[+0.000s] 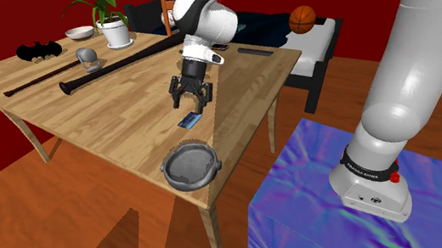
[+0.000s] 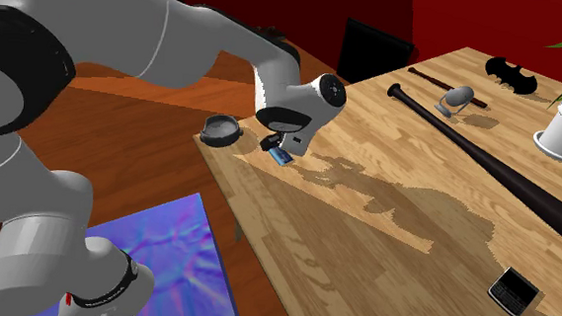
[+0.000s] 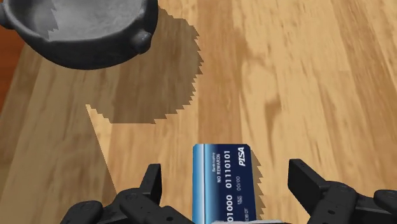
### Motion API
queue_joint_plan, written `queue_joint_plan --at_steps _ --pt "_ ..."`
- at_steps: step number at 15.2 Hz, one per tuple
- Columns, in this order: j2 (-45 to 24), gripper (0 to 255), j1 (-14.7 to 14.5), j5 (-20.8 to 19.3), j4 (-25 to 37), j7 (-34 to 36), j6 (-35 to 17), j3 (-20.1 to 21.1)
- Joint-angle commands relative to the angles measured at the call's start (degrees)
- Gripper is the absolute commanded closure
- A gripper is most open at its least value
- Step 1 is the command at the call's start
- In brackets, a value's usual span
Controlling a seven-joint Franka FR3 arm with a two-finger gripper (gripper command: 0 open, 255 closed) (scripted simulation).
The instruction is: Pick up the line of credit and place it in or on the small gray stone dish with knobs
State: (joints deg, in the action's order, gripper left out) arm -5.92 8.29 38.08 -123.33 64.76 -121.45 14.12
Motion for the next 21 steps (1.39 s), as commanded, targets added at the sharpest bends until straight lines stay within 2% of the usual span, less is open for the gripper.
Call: queue_joint_plan --at_steps 1,6,14,15,21 --pt "-1.3 0 -0.3 0.7 0.0 0.4 -1.6 0.3" --pt "-3.6 0 -1.6 1.9 -1.0 -0.2 -5.5 1.3" --pt "-3.6 0 -1.6 1.9 -1.0 -0.2 -5.5 1.3" --pt "-3.6 255 -1.6 1.9 -1.0 -0.2 -5.5 1.3" --pt "-3.6 255 -1.6 1.9 -1.0 -0.2 -5.5 1.3"
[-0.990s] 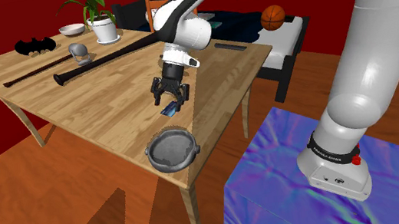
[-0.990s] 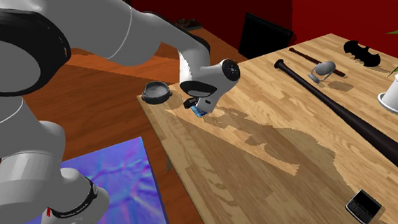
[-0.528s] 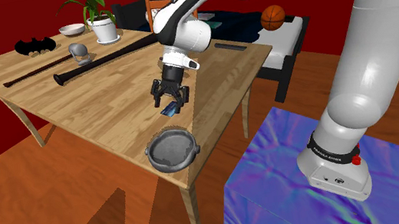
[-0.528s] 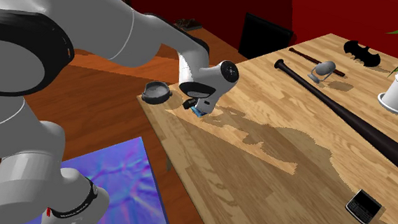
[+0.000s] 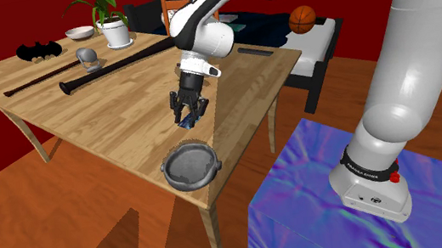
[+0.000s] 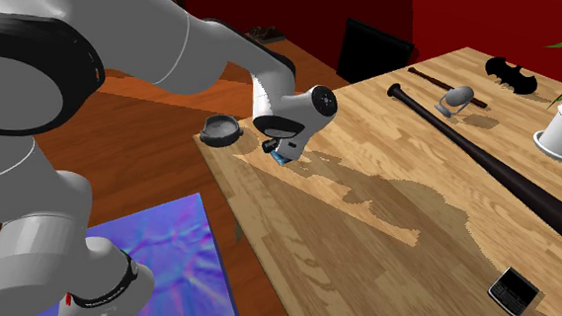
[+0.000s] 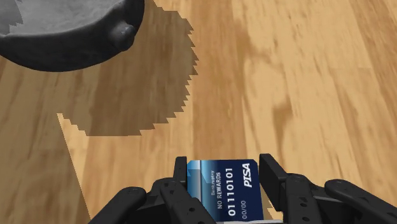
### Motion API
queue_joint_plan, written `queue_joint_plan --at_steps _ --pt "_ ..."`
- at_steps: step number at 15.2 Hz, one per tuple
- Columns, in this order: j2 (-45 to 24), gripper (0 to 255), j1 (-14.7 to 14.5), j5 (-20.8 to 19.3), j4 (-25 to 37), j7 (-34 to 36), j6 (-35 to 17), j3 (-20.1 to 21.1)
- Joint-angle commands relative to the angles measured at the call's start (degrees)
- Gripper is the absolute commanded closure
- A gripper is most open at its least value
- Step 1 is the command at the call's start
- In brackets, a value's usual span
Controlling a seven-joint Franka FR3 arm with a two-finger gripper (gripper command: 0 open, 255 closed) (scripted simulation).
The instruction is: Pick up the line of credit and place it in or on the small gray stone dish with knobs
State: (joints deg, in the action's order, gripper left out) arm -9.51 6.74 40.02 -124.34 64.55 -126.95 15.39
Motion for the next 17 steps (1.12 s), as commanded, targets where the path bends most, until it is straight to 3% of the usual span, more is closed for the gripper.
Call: queue_joint_plan --at_steps 1,17 --pt "0.0 255 0.0 0.0 0.0 0.0 0.0 0.0" --pt "6.2 255 0.6 -2.2 3.4 5.3 8.5 -0.5"
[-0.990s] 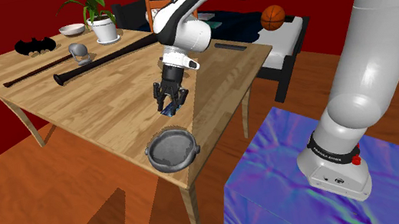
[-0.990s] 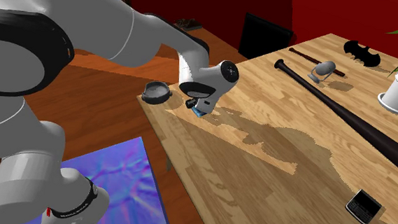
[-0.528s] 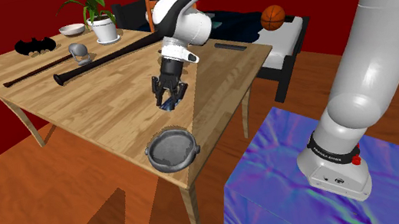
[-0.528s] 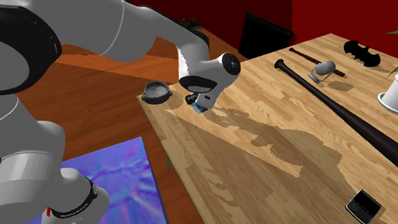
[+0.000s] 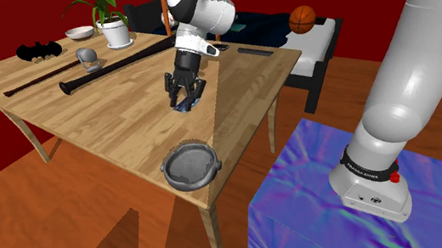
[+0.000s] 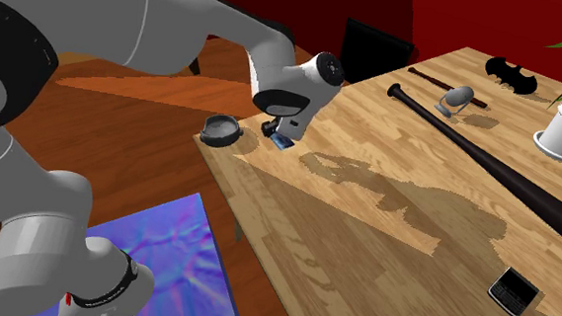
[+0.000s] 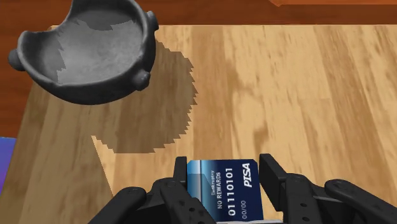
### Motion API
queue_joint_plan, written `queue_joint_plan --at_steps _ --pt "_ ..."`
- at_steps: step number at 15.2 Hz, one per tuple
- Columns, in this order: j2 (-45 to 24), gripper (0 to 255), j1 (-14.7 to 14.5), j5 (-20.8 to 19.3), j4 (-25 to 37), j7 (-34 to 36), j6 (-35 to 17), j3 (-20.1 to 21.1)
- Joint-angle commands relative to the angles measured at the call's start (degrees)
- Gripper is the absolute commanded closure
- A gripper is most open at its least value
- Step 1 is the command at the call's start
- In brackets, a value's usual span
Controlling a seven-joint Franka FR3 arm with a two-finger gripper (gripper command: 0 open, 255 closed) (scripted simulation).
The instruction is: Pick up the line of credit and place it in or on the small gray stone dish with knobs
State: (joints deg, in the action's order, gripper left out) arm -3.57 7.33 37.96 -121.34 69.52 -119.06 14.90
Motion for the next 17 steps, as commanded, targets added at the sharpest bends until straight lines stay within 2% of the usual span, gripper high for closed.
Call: queue_joint_plan --at_steps 1,9,17 --pt "0.7 255 0.1 -0.3 0.7 0.7 1.2 -0.1" --pt "3.2 255 0.4 -1.3 3.7 3.6 6.1 -0.4" --pt "13.5 255 -4.4 3.9 -6.8 8.9 1.5 4.5"
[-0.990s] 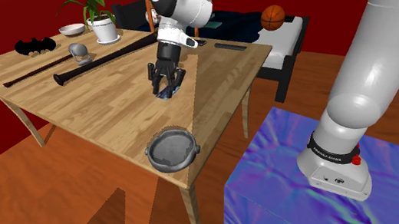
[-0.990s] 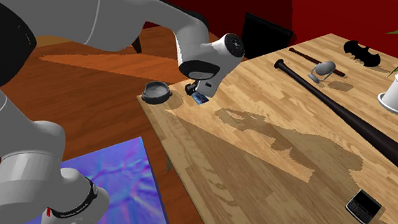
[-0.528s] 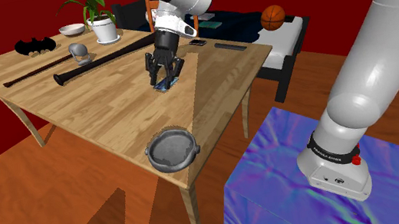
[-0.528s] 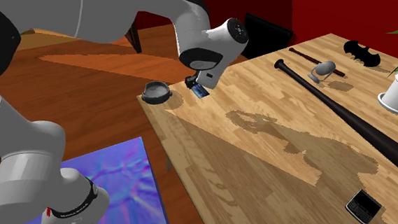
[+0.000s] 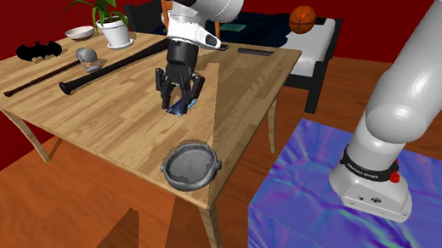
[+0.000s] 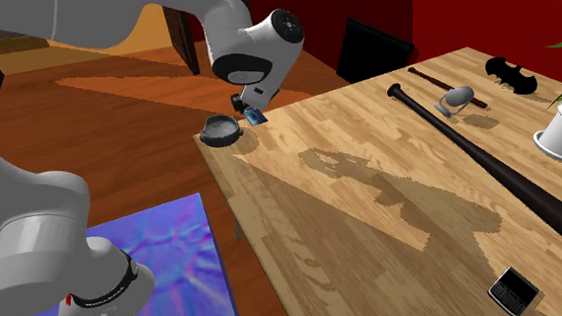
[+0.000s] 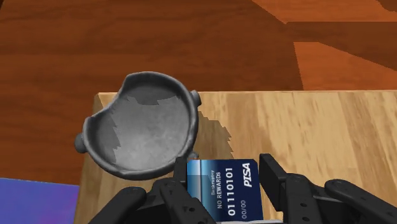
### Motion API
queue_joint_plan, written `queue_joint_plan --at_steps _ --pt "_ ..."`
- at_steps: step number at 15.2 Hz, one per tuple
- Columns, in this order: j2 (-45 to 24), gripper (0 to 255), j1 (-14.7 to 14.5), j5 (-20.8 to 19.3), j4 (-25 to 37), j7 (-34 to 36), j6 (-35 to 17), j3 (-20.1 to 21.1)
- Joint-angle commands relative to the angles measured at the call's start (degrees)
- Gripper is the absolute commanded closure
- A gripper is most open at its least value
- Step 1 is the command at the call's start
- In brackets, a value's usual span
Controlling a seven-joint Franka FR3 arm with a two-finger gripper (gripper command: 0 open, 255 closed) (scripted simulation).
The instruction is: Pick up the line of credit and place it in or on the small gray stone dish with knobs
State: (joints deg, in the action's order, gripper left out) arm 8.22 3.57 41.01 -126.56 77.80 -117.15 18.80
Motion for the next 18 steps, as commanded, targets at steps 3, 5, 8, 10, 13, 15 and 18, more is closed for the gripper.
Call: queue_joint_plan --at_steps 3,5,8,10,13,15,18 --pt "5.0 255 -2.6 2.8 -4.5 3.2 -2.0 2.7" --pt "7.0 255 -4.0 4.2 -6.1 5.0 -3.0 4.2" --pt "9.6 255 -6.2 6.1 -8.0 7.9 -4.6 6.7" --pt "10.0 255 -6.9 7.0 -8.9 8.5 -5.8 7.6" --pt "8.9 255 -7.1 7.8 -10.1 7.1 -7.9 8.1" --pt "8.0 255 -7.2 8.4 -10.9 6.2 -9.3 8.4" --pt "6.7 255 -7.4 9.2 -12.0 4.8 -11.5 8.8"
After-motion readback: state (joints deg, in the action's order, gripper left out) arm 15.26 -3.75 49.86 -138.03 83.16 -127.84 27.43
